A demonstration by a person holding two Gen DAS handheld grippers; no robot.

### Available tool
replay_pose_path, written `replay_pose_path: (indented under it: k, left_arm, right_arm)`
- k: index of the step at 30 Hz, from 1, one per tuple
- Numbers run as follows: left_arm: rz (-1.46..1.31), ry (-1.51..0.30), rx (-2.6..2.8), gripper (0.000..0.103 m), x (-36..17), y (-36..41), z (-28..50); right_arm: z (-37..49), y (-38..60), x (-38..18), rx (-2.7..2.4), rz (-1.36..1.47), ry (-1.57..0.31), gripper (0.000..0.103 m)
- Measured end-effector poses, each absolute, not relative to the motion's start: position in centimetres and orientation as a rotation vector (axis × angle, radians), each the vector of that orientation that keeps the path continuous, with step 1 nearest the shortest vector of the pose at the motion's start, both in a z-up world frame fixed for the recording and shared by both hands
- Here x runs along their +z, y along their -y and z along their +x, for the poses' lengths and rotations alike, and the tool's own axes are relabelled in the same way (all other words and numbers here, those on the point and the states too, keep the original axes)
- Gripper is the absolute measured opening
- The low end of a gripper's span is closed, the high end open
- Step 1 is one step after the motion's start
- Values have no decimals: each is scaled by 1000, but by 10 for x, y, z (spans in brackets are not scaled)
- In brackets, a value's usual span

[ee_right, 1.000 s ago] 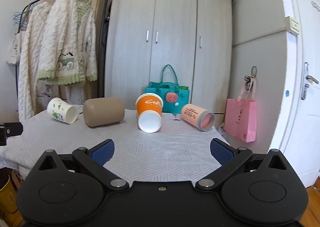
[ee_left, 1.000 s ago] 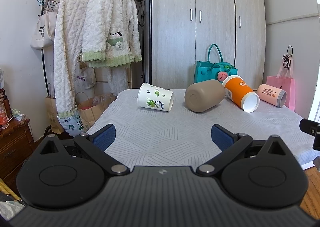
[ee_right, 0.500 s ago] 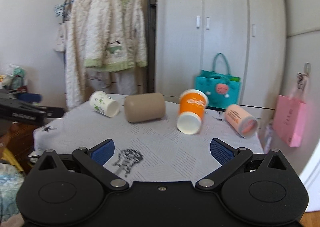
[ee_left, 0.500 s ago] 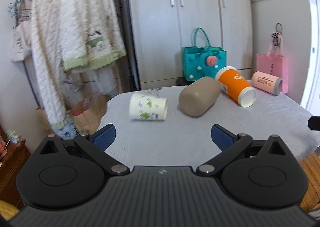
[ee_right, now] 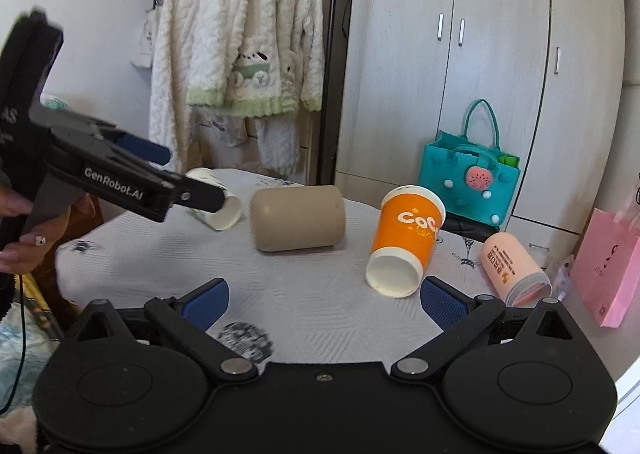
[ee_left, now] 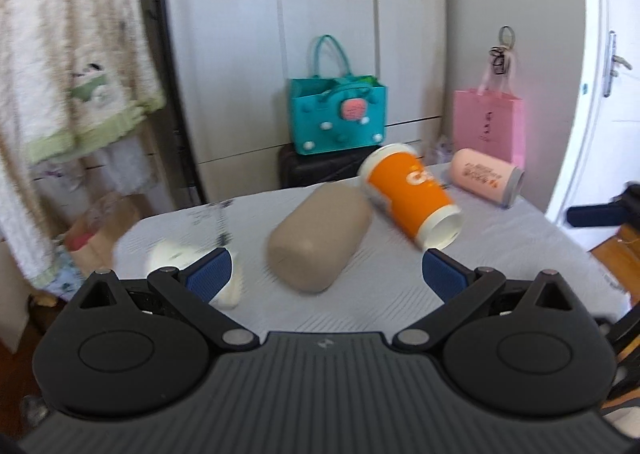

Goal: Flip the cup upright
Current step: 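Move the right tool toward the tipped orange COCO cup while the left tool approaches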

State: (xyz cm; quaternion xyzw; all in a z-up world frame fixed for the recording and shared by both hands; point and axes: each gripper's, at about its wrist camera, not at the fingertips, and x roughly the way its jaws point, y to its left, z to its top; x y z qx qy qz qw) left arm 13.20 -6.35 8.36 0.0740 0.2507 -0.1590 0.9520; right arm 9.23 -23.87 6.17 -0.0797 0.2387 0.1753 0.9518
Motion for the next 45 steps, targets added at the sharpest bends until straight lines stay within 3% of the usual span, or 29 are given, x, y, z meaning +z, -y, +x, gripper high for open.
replay_pose_path:
  k: [16,36,37,38,40,45]
  left_arm:
    - [239,-611,-447,102,84,158,253]
    - [128,-708,-474,99,75,149,314]
    - [127,-706,-471,99,75,149,314]
    - [128,-702,-469,99,76,147,311]
    - [138,-696,-459,99,77,144,307]
    - [151,-695,-457,100,82,137,292]
  right_arm:
    - [201,265,67,400,-96,-629,103]
    - [315,296,14,397,124,-920,103]
    - [316,295,12,398,123,-927,100]
    - [317,295,10,398,119,-934,89]
    - [317,295,8,400,129,-948,78]
    - [300,303,17,384,160,-914,77]
